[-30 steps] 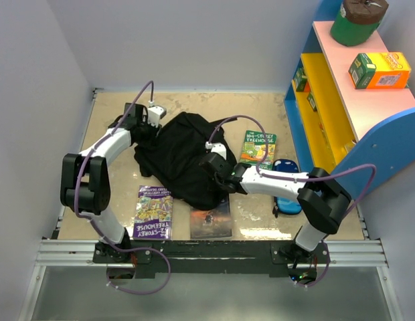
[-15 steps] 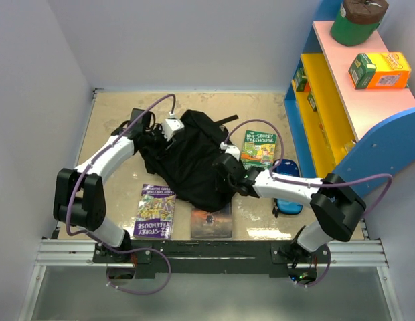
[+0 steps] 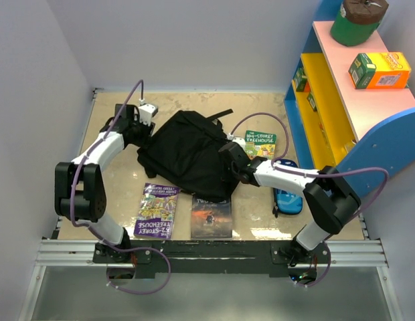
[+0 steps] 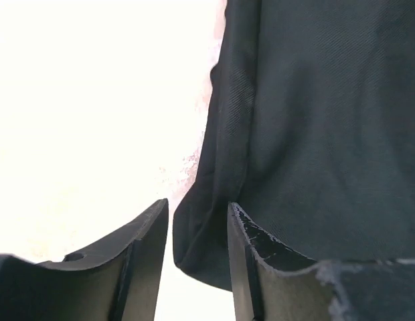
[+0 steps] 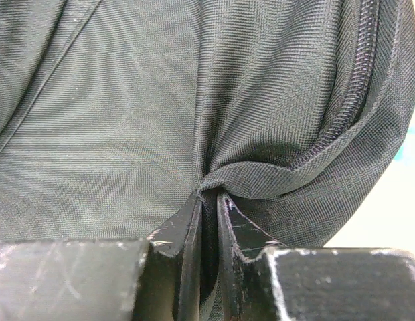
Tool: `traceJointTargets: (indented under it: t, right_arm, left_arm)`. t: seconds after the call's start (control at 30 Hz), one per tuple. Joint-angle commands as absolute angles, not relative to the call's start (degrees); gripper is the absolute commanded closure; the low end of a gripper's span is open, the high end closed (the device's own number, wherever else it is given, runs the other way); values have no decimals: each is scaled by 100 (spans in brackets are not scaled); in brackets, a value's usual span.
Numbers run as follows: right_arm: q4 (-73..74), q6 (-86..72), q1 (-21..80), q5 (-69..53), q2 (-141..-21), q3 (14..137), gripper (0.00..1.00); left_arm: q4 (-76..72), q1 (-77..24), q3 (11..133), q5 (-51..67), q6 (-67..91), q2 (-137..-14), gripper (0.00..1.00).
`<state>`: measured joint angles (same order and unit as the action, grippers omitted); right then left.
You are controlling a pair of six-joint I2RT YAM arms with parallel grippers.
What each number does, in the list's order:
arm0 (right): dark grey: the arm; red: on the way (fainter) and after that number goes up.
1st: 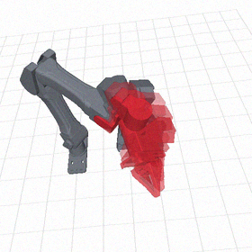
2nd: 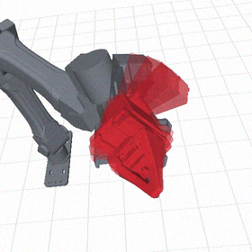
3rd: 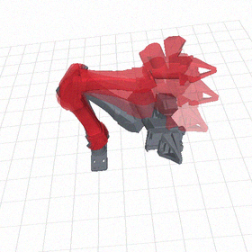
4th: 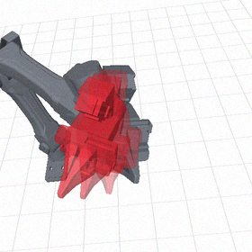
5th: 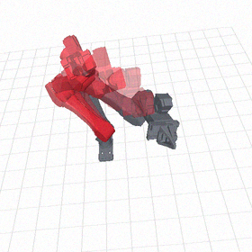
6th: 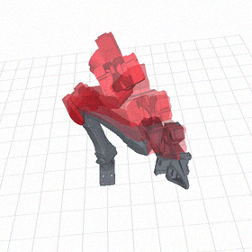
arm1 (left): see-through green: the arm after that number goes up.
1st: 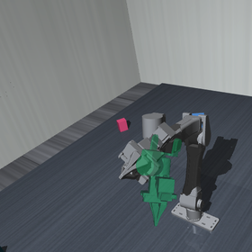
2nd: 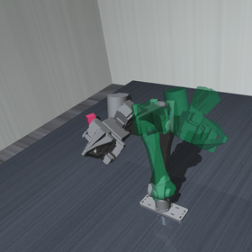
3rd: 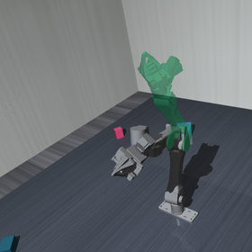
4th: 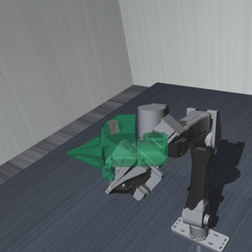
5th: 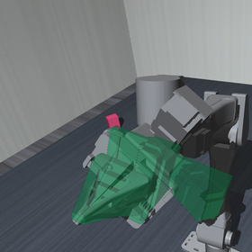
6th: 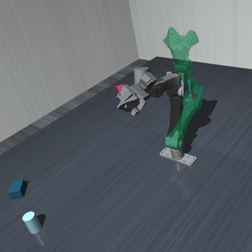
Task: Pack the student bag
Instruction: Adjust the student bag at the center of the board.
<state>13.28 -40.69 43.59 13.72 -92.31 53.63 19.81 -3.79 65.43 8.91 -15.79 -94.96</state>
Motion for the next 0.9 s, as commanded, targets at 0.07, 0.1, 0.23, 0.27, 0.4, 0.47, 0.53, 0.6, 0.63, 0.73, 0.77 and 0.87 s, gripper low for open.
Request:
traceJointTargets:
  t: [0.07, 0.1, 0.23, 0.27, 0.4, 0.47, 0.53, 0.6, 0.63, 0.73, 0.77, 0.87]
  right_arm:
    - [1213, -3911, 4227, 1363, -9492, 5546, 85]
    - [1074, -3902, 4219, 1319, -9475, 5537, 86]
    - [581, -3771, 4210, 1204, -9256, 5458, 86]
    - [397, -3744, 4210, 1204, -9194, 5415, 85]
    - [-208, -3569, 4219, 933, -8562, 5046, 79]
    - [-595, -3551, 4210, 827, -8316, 4677, 74]
    - [-825, -3630, 4210, 774, -7964, 4265, 68]
    - [-993, -3709, 4219, 756, -7762, 4053, 61]
    - [-1028, -3752, 4219, 747, -7726, 3869, 60]
    - [-923, -3928, 4210, 844, -7682, 3605, 60]
    - [-914, -3937, 4210, 870, -7673, 3534, 60]
    - [-975, -4025, 4210, 905, -7603, 3261, 62]
  left_arm:
    - [2002, -492, 6364, 2141, -1887, -8536, 54]
    - [2117, -597, 6311, 2675, -2081, -8473, 54]
    - [2558, -1650, 5768, 2663, -3092, -8420, 55]
    - [2410, -1922, 5679, 2680, -3094, -8507, 55]
    - [2048, -2267, 5826, 2539, -2918, -9034, 55]
    - [2013, -2443, 5950, 2662, -2883, -9333, 55]
    - [2056, -2644, 6055, 2724, -2988, -9517, 54]
    - [2144, -2759, 6091, 2900, -3093, -9571, 53]
    - [2214, -2829, 6082, 2979, -3216, -9554, 53]
    - [2110, -2944, 5907, 3103, -3392, -9475, 53]
    - [2057, -2962, 5880, 2981, -3384, -9492, 54]
    - [2083, -2979, 5967, 2805, -3314, -9764, 70]
